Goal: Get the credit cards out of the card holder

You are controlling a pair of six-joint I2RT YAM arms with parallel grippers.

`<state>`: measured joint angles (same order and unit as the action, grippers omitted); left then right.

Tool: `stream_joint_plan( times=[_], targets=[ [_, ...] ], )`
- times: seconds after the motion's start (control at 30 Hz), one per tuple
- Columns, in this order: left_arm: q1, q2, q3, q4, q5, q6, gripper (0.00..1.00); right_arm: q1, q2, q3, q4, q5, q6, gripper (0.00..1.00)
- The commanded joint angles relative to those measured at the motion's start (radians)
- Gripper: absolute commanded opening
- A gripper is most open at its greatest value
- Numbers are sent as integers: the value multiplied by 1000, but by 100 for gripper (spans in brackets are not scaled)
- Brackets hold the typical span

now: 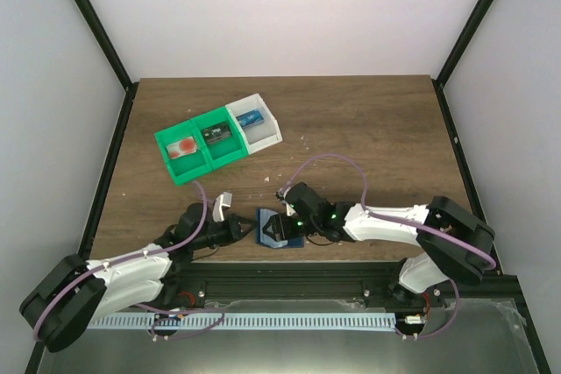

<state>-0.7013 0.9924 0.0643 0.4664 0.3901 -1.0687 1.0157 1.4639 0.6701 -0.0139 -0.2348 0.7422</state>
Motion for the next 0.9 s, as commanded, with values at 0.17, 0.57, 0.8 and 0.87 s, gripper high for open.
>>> stream_joint_plan(
  times=[0.17, 0.57, 0.8, 0.87],
  targets=[
    [-6, -64, 3, -29, -29, 5, 0, -5, 37, -9, -1, 7, 0, 63],
    [-7, -78, -6, -52, -39, 9, 0, -5, 59, -22, 8, 40, 2, 44],
    [-6, -92, 1, -76, -46, 16, 0, -6, 18, -18, -97, 181, 8, 46],
    [-7, -95, -2, -80, -49, 16, 0, -6, 1, -13, -147, 239, 22, 52]
  ],
)
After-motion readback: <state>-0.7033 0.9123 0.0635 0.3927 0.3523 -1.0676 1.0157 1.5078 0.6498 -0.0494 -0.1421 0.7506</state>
